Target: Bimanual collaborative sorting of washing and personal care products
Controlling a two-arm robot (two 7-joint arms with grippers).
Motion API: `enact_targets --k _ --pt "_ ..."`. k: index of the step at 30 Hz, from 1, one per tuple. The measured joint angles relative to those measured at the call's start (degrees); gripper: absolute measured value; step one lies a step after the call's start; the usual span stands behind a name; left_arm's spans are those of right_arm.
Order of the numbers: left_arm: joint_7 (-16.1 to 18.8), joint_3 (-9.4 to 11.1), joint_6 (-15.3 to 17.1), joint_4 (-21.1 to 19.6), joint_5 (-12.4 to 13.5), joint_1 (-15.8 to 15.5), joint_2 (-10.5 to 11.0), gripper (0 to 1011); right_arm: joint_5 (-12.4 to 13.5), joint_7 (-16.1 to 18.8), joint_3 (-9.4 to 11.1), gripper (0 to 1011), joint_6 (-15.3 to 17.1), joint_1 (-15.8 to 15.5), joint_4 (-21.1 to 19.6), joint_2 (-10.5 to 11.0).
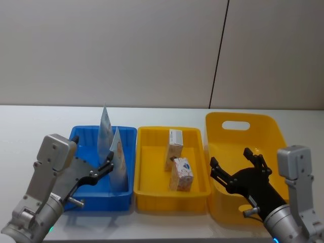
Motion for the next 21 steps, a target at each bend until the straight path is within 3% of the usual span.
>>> enact_targets --k 21 --pt "0.00 0.00 0.00 0.00 0.00 0.00 0.00 1001 0.00 0.00 0.00 1003 0.00 0.00 0.00 0.00"
